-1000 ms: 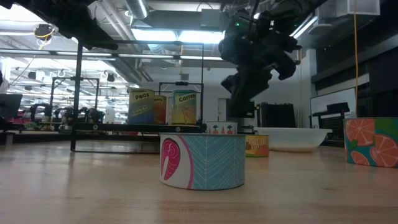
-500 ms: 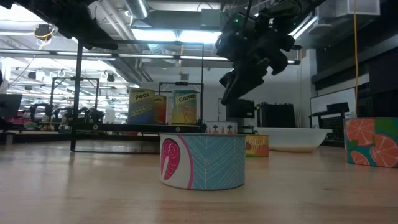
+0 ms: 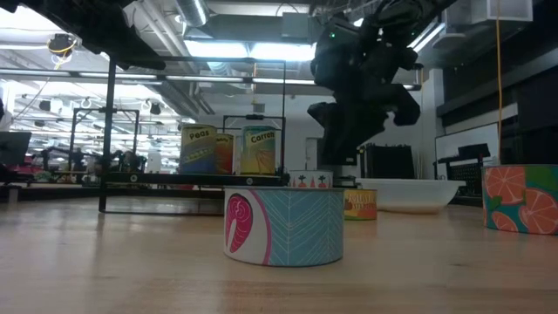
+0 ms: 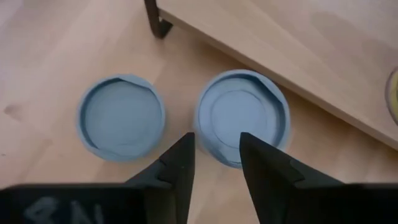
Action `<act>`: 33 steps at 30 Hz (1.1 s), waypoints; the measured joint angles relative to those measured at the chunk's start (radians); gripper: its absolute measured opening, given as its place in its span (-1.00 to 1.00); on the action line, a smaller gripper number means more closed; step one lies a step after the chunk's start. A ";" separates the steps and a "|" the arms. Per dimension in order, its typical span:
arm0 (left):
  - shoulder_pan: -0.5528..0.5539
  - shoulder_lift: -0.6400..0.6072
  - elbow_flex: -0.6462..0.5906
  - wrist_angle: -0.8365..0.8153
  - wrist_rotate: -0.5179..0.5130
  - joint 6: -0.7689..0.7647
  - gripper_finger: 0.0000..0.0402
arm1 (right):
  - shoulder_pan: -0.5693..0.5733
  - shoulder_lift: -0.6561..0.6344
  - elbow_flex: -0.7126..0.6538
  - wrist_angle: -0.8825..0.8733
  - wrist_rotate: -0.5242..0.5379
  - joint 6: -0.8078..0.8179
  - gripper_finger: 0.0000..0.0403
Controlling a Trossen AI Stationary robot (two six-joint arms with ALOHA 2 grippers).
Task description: Pick and place cans onto a shelf
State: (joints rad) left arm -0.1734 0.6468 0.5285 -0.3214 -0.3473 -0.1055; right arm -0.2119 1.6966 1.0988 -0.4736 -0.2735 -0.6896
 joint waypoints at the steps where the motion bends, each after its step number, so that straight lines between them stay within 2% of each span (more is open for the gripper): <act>1: 0.000 0.000 0.000 0.000 0.000 0.000 -0.68 | 0.000 0.000 0.000 0.000 0.002 0.000 -0.35; 6: 0.000 0.000 0.000 0.000 0.000 0.000 -0.68 | 0.000 0.008 0.000 0.006 0.002 -0.006 -0.35; 13: 0.000 0.000 0.000 0.000 0.000 0.000 -0.68 | 0.000 0.050 0.000 0.012 0.002 -0.103 -0.35; 23: 0.000 0.000 0.000 0.000 0.000 0.000 -0.68 | 0.000 0.085 0.002 0.019 -0.001 -0.106 -0.36; 26: 0.000 0.000 0.000 0.000 0.000 0.000 -0.68 | 0.000 0.085 0.002 0.019 -0.001 -0.107 -0.44; 33: 0.000 0.000 0.000 0.000 0.000 0.000 -0.68 | 0.000 0.085 0.002 0.018 -0.001 -0.106 -0.75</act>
State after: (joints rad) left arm -0.1733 0.6468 0.5285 -0.3214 -0.3473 -0.1051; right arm -0.2115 1.7817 1.1007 -0.4557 -0.2749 -0.7961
